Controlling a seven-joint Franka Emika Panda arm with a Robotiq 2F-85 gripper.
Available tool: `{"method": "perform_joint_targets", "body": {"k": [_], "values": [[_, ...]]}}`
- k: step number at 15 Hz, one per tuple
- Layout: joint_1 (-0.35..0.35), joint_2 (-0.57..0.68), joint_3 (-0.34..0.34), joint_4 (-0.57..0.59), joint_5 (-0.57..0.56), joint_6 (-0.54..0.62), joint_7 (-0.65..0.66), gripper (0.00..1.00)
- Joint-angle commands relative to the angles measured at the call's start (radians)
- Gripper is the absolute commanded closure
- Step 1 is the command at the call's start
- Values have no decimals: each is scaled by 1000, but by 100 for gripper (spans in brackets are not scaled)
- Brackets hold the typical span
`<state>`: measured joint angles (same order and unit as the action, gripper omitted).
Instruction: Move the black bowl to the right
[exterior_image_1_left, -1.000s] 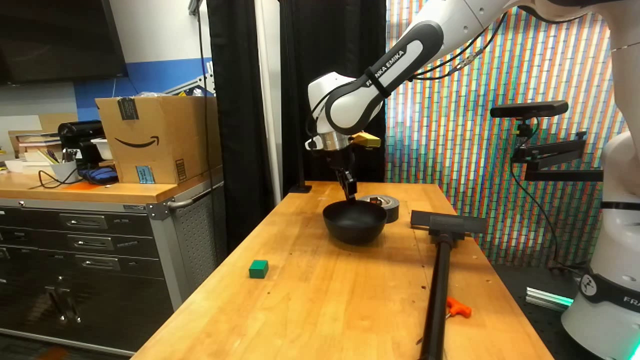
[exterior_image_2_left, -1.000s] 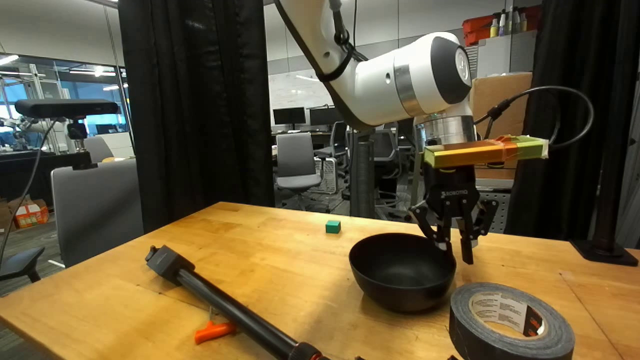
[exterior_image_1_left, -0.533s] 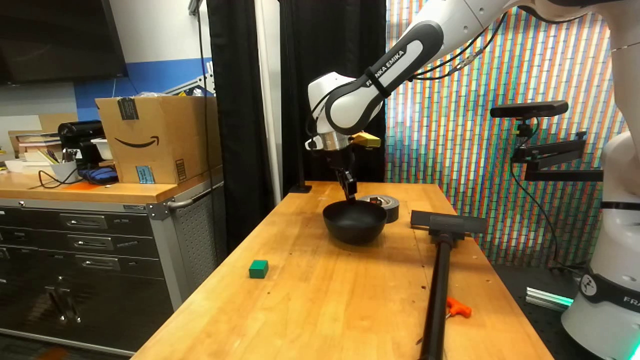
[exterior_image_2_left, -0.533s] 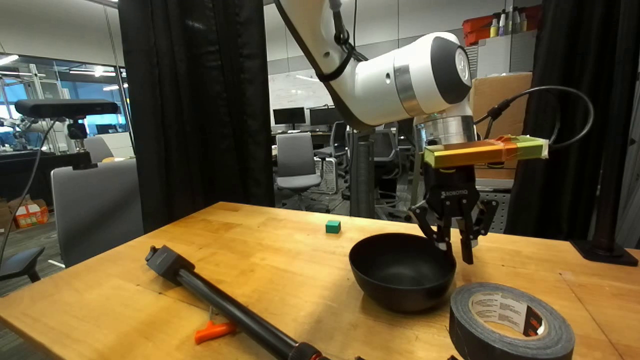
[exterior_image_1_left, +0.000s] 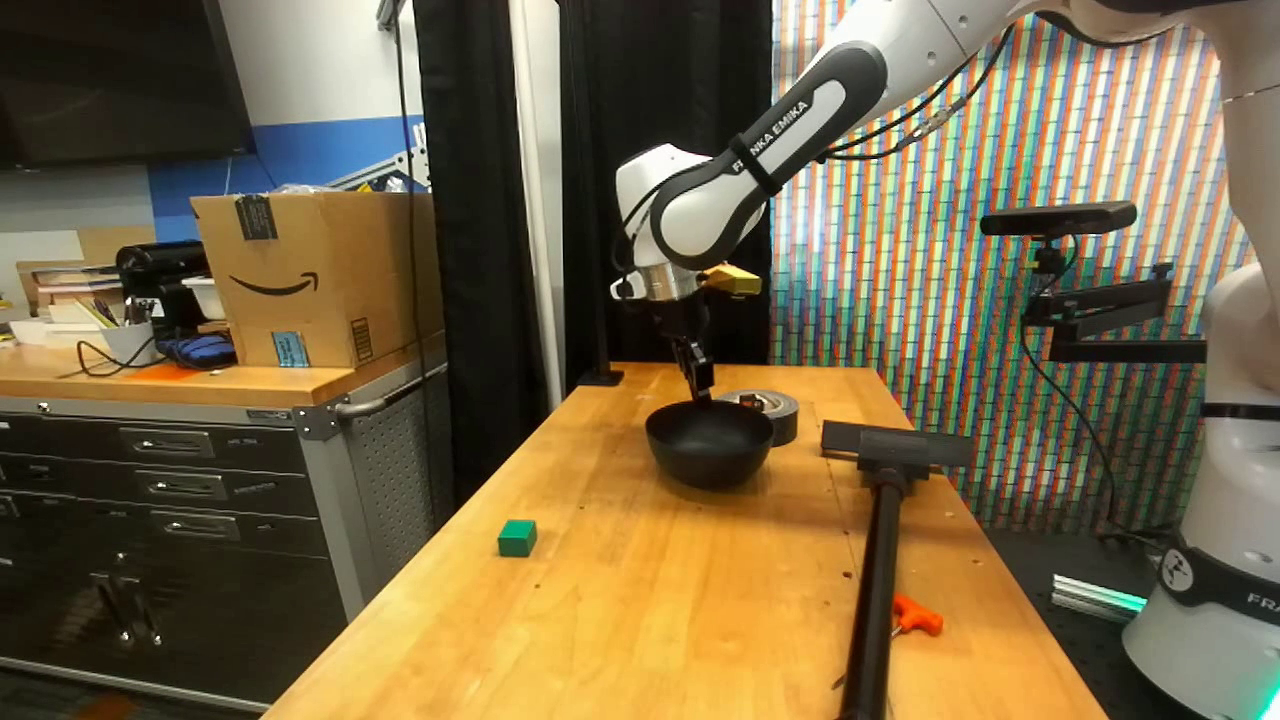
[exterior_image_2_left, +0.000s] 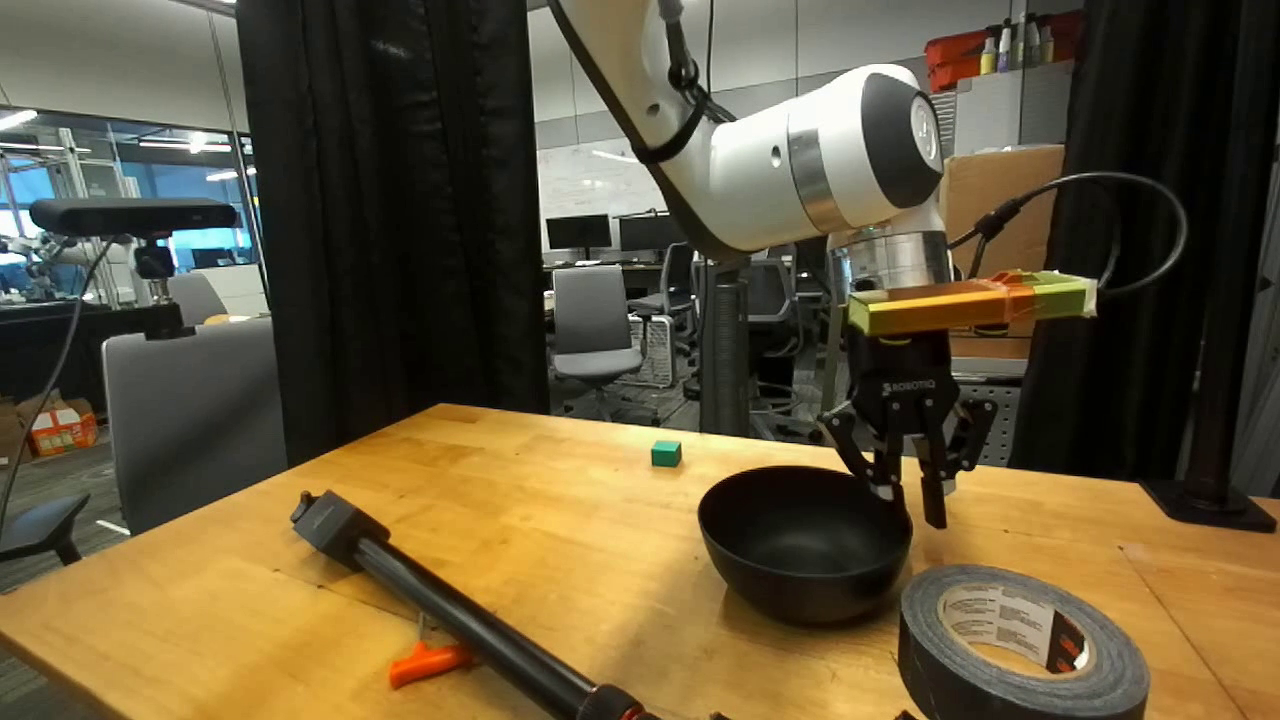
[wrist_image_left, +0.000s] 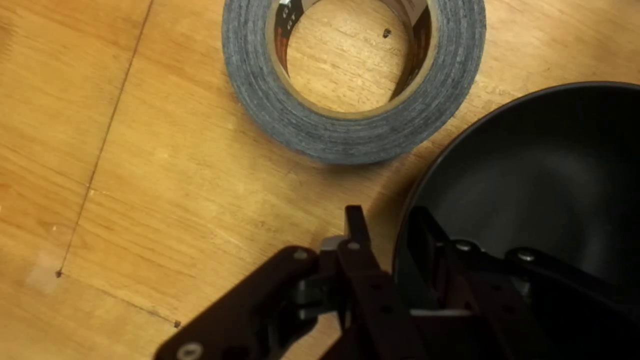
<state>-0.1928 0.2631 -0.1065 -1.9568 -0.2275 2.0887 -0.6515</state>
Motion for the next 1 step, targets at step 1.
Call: {"method": "perform_joint_targets", "body": {"k": [1], "values": [[-1,0,1,2,0,-3,0,70]]}}
